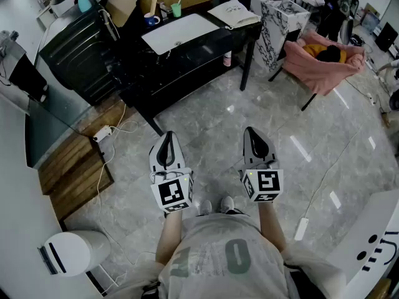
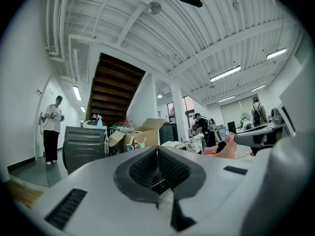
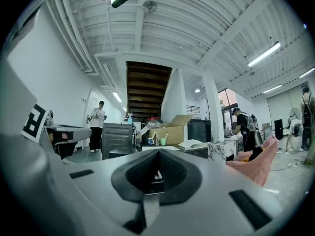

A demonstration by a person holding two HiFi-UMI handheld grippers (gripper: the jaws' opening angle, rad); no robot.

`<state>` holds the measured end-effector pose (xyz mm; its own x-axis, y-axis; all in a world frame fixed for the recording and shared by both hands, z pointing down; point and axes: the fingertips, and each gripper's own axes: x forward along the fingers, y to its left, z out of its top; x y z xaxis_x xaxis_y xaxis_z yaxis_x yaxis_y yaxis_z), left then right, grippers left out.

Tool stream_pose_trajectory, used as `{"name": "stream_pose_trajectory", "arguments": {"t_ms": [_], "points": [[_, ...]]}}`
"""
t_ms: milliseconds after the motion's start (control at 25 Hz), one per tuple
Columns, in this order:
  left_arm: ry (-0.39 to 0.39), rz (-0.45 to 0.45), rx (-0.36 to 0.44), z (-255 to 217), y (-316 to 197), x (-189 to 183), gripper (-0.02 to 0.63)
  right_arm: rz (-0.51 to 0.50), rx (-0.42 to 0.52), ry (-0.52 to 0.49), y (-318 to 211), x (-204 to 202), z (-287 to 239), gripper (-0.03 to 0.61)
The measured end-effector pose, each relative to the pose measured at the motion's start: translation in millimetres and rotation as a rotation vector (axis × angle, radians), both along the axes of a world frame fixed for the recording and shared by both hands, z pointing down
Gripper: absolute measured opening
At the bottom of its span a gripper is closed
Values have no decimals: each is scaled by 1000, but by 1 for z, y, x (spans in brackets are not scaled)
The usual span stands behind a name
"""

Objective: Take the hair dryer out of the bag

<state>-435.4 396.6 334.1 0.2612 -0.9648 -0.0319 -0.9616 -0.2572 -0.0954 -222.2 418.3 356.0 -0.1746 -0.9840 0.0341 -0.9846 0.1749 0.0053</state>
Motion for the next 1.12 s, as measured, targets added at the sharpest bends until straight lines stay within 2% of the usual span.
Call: {"name": "stream_pose_trajectory", "arguments": {"t_ms": [280, 560, 760, 1120], "points": [[-4, -15, -7, 2, 3, 6, 29, -10, -14, -26, 3, 10, 4, 29], [-1, -25, -10, 4, 6, 29, 29, -30, -6, -69, 4, 32, 6, 31], [61, -30, -18, 3, 11, 48, 29, -60, -22, -82, 6, 45, 13, 31], [19, -16, 18, 8, -8, 74, 29, -79, -16, -71, -7, 61, 24, 31]]}}
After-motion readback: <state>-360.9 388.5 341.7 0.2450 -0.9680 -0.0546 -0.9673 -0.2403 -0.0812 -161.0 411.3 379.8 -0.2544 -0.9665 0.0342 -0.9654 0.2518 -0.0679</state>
